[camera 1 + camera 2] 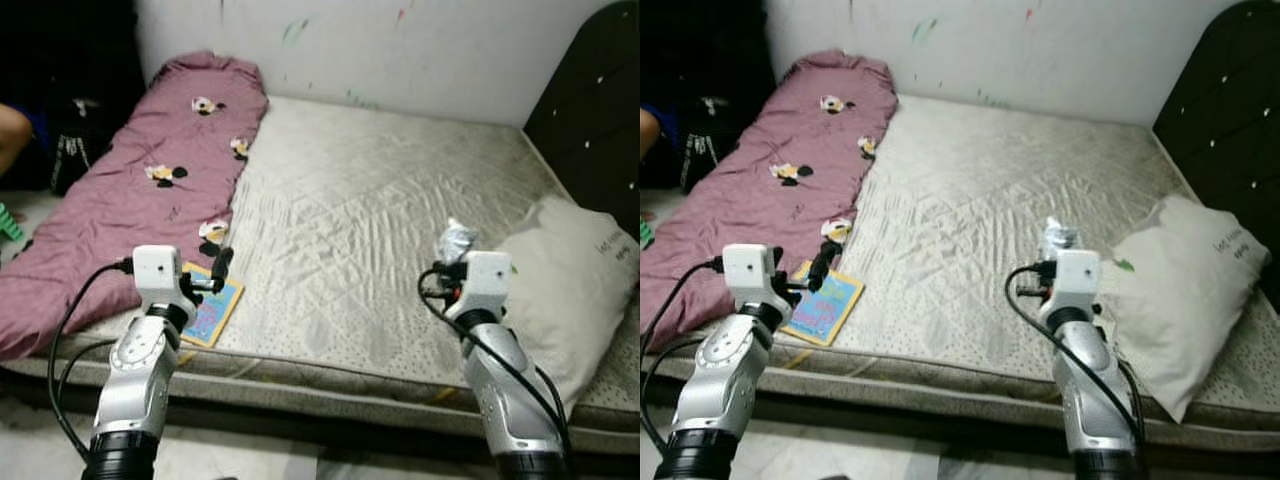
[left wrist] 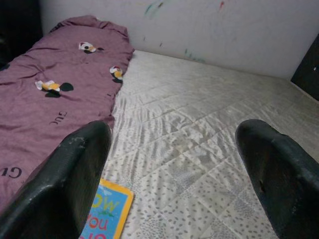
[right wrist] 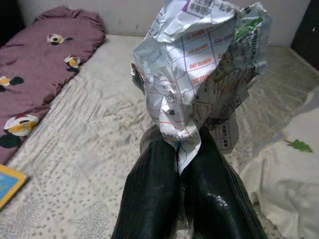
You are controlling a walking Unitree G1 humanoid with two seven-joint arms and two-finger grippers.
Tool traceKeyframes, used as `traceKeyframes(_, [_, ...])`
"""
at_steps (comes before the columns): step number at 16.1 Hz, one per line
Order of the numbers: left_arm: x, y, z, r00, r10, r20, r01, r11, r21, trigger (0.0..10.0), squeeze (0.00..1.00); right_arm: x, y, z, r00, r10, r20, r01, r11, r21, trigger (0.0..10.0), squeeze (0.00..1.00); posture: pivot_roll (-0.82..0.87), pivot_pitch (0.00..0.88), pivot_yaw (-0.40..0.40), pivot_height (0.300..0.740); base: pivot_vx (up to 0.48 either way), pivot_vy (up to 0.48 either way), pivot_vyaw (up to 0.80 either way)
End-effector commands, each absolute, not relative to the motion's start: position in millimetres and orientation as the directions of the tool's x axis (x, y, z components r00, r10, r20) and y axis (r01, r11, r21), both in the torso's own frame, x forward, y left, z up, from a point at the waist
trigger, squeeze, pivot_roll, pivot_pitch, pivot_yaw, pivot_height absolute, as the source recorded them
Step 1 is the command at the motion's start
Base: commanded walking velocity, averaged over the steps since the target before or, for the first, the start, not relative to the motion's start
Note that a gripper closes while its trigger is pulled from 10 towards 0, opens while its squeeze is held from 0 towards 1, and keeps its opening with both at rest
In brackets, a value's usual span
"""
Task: Clean up the room
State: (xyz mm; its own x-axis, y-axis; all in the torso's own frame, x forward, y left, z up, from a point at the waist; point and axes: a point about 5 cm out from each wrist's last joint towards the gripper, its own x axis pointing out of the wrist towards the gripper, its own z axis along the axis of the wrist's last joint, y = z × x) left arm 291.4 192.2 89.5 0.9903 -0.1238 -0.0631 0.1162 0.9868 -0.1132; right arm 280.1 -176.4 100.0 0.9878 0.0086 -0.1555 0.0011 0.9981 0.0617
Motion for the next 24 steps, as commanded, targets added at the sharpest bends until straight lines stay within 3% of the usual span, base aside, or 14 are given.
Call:
traceKeyframes(1, [293.4,188.5,94.6,0.988,-0.150,-0.038,0.145,0.983,-0.112,10.0,0.00,282.7,-177.8,103.4,0.990,0.002,-0.143,0.007,0.998,0.064,10.0,0.00,-0.04,0.000,-0.077,0.740,0.000,0.000,0.00])
traceKeyframes(6, [294.3,187.8,95.7,0.987,-0.158,-0.032,0.153,0.981,-0.120,10.0,0.00,284.9,-177.4,103.9,0.987,0.005,-0.159,0.005,0.998,0.062,10.0,0.00,-0.04,0.000,-0.075,0.740,0.000,0.000,0.00])
traceKeyframes(12, [293.9,186.9,95.6,0.987,-0.160,-0.030,0.155,0.980,-0.123,10.0,0.00,286.1,-177.5,104.3,0.987,0.008,-0.160,0.004,0.997,0.074,10.0,0.00,-0.04,0.000,-0.075,0.740,0.000,0.000,-0.72])
traceKeyframes(17, [292.7,187.9,91.8,0.987,-0.147,-0.063,0.139,0.983,-0.121,10.0,0.00,285.3,-178.3,103.1,0.986,-0.002,-0.164,0.013,0.998,0.067,10.0,0.00,-0.04,0.000,-0.073,0.740,0.000,0.000,0.00])
traceKeyframes(24, [290.8,189.9,90.0,0.987,-0.143,-0.074,0.133,0.982,-0.132,10.0,0.00,283.8,-177.5,99.5,0.983,0.002,-0.185,0.011,0.997,0.071,10.0,0.00,-0.03,0.000,-0.072,0.740,0.000,0.455,-0.34])
